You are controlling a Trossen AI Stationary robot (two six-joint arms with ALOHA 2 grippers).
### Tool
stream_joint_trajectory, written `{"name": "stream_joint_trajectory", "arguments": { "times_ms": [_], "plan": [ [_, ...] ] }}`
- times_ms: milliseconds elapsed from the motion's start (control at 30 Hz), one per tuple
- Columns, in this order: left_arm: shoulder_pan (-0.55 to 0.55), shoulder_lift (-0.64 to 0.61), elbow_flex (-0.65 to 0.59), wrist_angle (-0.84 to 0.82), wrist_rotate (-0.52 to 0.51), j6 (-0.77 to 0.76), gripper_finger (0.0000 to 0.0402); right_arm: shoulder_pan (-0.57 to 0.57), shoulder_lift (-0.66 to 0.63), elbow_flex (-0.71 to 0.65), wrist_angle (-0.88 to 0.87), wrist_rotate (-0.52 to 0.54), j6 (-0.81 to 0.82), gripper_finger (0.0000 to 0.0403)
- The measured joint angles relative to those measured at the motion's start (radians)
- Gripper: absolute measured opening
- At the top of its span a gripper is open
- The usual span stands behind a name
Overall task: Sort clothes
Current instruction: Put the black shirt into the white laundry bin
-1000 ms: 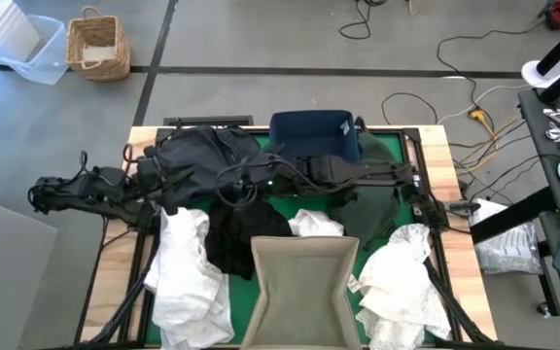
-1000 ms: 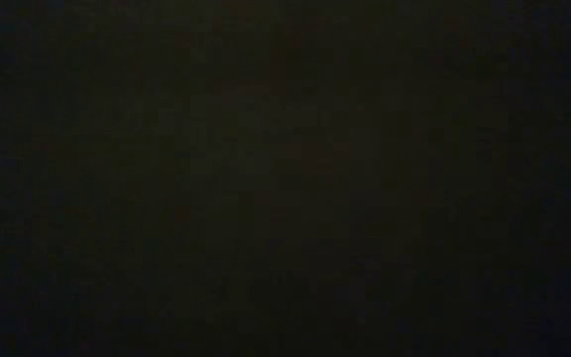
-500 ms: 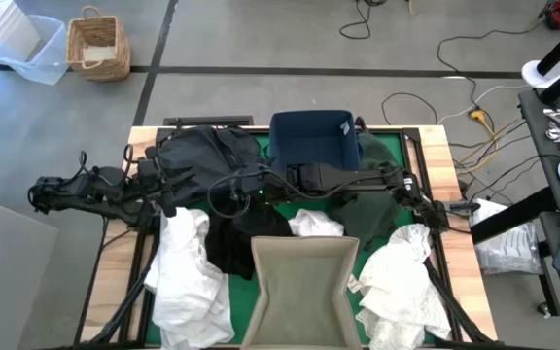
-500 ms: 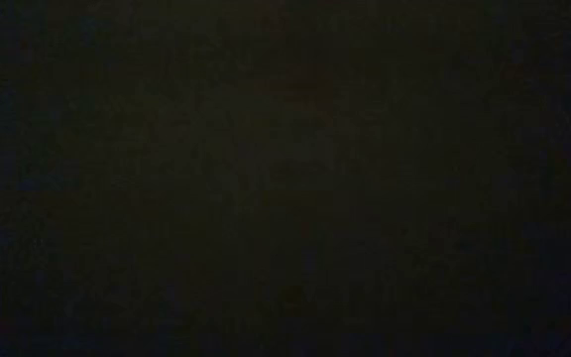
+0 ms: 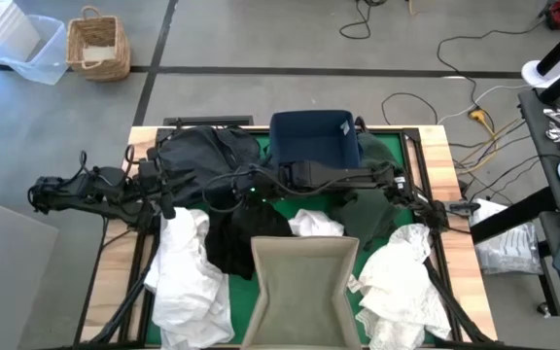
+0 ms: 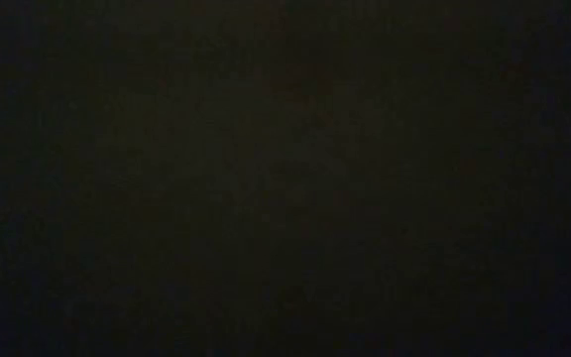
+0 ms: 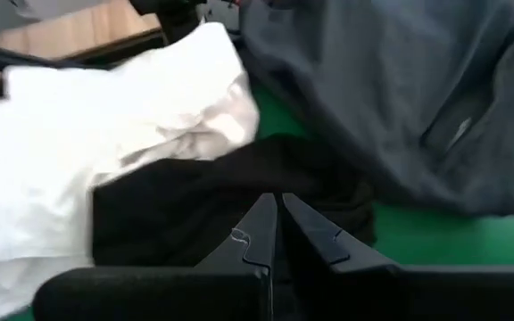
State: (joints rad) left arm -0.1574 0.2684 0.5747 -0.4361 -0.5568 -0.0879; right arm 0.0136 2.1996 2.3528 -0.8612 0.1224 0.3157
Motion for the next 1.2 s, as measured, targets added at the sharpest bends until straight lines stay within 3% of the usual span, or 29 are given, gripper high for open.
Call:
{"name": "stream_joint_trajectory", "arguments": {
  "times_ms": [200,500,1200],
  "plan": [
    [0.0,-0.001,0.0,0.0,0.0,0.0,0.0077,-0.002,0.024,0.0,-0.014,-0.052,0.085,0.0013],
    [0.0,-0.001,0.0,0.0,0.0,-0.002,0.0077,-0.032,0.03,-0.002,-0.189,-0.051,0.158,0.0013],
    [0.0,0.0,-0.001,0.0,0.0,-0.003,0.0077,-0.027,0.028,-0.117,-0.194,-0.067,0.146,0.0013]
  ]
}}
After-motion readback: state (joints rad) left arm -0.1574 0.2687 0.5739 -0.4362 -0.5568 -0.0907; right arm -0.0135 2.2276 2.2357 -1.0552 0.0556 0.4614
